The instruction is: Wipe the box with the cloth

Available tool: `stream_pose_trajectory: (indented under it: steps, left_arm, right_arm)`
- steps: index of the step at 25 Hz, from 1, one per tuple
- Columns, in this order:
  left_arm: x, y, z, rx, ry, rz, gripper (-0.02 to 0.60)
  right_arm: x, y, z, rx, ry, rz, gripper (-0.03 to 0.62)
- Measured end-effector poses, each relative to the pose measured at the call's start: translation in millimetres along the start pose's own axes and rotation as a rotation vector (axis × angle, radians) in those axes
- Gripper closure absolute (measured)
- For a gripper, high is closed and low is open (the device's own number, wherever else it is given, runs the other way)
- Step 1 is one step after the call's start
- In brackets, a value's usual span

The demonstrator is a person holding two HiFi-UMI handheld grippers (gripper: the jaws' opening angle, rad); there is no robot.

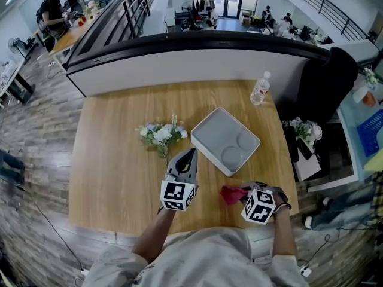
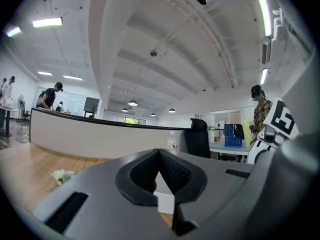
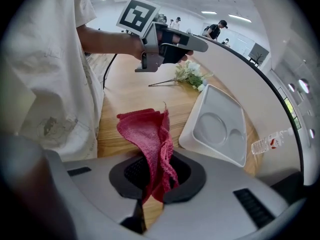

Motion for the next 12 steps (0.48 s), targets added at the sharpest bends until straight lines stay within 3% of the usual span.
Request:
stream_pose_trajectory:
  steps: [12]
  left_arm:
    - [-7, -3, 3, -0.017, -0.043, -0.020, 0.572]
  right_arm:
    - [-43, 9, 11, 0.089, 0.040, 0.022, 0.541]
Point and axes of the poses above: the fingertips, and each gripper's own axes: x forward along the fingers, y to its right, z out of its underside, the point moved 9 cm from there along -x, backward along the fingers, and after that the axes turned 4 degrees about -x, right-handed, at the moved point
